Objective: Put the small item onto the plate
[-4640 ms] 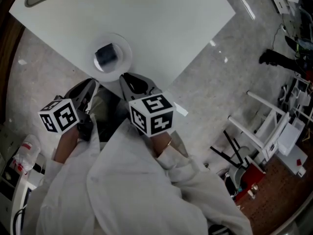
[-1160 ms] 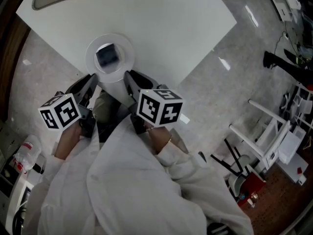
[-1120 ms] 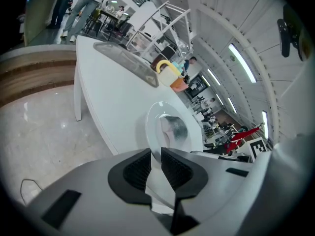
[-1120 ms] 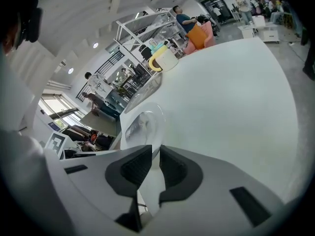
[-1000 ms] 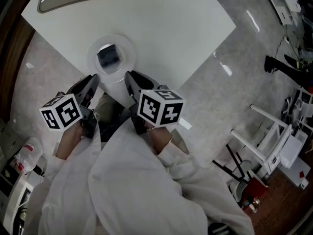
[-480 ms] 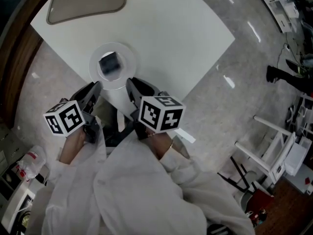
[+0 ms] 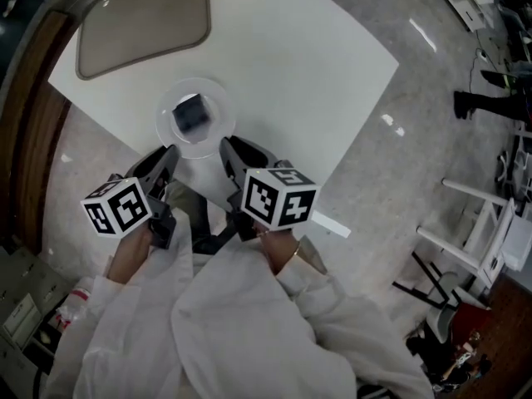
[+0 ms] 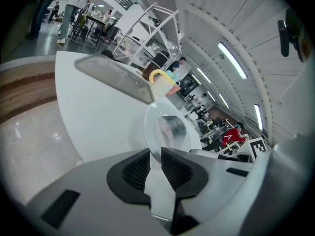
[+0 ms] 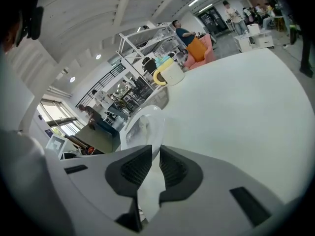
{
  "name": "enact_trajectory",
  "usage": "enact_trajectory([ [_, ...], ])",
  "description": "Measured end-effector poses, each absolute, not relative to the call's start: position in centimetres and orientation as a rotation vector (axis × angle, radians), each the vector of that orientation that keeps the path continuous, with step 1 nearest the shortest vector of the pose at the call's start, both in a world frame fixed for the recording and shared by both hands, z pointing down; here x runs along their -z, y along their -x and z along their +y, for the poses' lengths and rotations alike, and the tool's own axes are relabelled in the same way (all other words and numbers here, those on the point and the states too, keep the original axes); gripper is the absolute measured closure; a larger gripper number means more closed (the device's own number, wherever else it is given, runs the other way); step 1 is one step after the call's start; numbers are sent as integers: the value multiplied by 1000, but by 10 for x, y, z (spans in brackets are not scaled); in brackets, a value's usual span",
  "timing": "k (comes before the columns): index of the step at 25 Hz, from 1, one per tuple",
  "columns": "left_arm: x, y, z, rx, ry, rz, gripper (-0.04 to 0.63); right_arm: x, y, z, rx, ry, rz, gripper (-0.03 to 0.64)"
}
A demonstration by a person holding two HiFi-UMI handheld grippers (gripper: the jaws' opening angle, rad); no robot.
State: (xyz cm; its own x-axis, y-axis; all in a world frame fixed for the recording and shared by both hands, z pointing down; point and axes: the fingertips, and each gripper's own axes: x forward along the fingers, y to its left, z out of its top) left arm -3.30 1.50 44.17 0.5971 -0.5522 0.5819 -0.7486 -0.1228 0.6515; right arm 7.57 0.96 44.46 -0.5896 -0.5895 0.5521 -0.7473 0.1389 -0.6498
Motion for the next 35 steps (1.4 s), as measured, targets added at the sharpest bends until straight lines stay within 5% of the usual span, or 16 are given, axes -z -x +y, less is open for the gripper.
enact_trajectory([
  [35, -433, 188, -214, -241, -1872, -919, 537, -434, 78, -208, -1409, -1504, -2159, 557],
])
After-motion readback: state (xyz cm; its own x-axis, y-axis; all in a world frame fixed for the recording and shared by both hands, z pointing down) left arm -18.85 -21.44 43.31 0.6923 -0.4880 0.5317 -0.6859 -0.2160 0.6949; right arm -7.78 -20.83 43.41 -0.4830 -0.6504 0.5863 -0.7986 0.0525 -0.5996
